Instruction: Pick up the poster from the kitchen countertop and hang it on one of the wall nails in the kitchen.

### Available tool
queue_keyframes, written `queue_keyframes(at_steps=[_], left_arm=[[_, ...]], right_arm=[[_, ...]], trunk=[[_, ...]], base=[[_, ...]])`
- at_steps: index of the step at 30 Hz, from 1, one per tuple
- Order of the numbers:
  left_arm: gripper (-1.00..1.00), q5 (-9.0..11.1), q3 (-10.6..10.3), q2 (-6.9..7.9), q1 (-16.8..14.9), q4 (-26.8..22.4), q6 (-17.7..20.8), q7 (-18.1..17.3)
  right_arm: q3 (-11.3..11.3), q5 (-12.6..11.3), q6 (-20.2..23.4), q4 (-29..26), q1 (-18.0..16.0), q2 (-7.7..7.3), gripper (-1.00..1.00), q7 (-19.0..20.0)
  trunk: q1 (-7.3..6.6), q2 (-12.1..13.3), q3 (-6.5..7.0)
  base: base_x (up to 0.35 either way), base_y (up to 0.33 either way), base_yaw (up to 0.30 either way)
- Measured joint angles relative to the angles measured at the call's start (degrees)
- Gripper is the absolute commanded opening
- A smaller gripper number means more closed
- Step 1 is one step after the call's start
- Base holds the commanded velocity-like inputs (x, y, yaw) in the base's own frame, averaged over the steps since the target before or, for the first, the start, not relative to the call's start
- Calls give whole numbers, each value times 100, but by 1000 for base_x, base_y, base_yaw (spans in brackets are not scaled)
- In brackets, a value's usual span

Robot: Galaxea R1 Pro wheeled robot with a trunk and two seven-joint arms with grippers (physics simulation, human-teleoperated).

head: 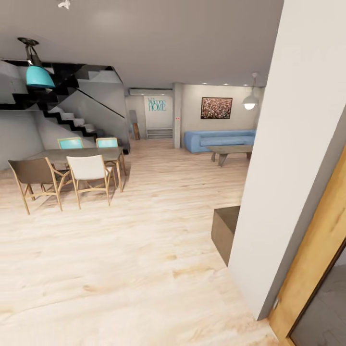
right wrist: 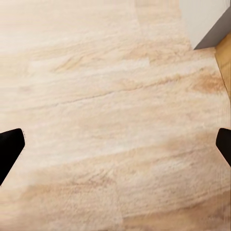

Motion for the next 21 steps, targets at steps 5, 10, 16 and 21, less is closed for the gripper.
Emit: queue_keyframes(at_steps=[5,10,16,21], left_arm=[[100,0,0,0,0,0,0,0],[100,0,0,0,0,0,1,0],[100,0,0,0,0,0,4,0],[100,0,0,0,0,0,1,0]], right_arm=[[0,0,0,0,1,0,100,0],[0,0,2,0,1,0,100,0],[0,0,4,0,1,1,100,0],[0,0,2,0,1,0,100,0]], trunk=[[0,0,0],[0,0,0],[0,0,0],[0,0,0]], base=[[0,0,291],[0,0,291],[0,0,291],[0,0,291]])
